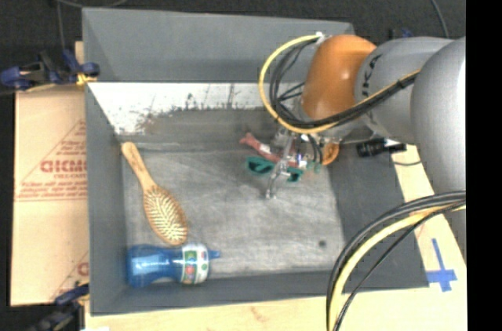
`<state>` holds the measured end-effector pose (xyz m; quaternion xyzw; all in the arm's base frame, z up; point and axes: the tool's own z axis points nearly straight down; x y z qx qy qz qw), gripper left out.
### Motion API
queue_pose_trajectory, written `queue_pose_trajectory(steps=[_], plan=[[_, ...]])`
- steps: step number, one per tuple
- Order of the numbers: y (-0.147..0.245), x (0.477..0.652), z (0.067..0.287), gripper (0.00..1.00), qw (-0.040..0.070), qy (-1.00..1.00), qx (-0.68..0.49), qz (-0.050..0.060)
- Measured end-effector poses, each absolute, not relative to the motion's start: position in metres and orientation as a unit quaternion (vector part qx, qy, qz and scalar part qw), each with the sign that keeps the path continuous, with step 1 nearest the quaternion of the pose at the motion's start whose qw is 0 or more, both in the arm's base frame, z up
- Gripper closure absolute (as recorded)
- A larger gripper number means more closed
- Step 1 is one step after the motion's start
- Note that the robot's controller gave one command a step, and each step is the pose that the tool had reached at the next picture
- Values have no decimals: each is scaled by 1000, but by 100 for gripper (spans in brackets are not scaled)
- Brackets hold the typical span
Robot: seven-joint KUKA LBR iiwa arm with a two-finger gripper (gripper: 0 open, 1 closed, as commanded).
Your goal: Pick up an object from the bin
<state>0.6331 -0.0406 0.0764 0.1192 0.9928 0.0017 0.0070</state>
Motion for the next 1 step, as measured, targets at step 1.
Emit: queue_pose_trajectory(steps=[1], plan=[[-60, 630, 80, 100, 12, 984, 180, 5]])
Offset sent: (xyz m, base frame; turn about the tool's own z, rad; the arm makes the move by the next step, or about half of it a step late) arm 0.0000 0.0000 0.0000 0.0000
